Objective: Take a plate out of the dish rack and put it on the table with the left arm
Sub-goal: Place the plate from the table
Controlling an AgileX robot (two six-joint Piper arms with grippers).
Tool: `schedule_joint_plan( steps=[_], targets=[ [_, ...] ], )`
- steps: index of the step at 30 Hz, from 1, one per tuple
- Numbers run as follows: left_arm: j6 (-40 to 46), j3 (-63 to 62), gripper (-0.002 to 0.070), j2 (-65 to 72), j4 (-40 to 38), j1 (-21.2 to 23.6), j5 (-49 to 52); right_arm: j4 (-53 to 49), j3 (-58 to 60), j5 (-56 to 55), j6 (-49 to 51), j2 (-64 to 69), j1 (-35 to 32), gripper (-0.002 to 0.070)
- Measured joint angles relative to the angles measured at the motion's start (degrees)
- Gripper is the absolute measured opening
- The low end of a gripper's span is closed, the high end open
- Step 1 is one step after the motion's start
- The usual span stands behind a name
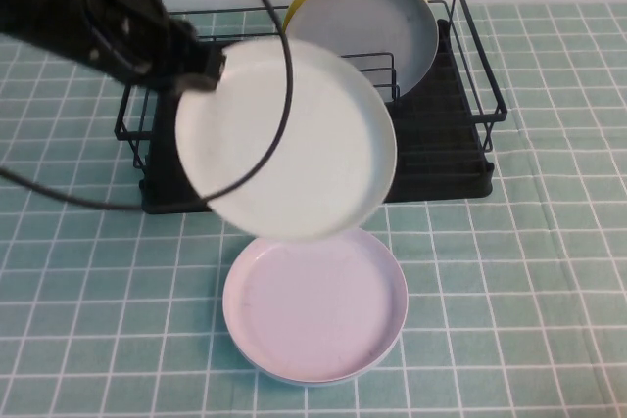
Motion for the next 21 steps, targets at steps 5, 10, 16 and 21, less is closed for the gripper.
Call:
schedule_joint_plan(
  steps=[5, 10, 16, 21],
  targets=[
    [0.7, 20.7, 0.0000, -6.5, -8.7, 0.0, -4.5, 0.0, 0.0, 0.0, 0.0, 0.0, 0.0, -0.0018],
    [4.9, 37.1, 0.0000, -9.0, -17.5, -1.3, -16.4, 0.0, 0.0, 0.0, 0.0, 0.0, 0.0, -0.0018],
    [20.3, 41.4, 0.0000, -6.8, -32.6, -1.3, -24.3, 0.0, 0.0, 0.0, 0.0, 0.0, 0.0, -0.0018],
    [31.5, 41.4, 0.0000, -3.3, -41.2, -1.3, -26.2, 0.0, 0.0, 0.0, 0.0, 0.0, 0.0, -0.0018]
  ],
)
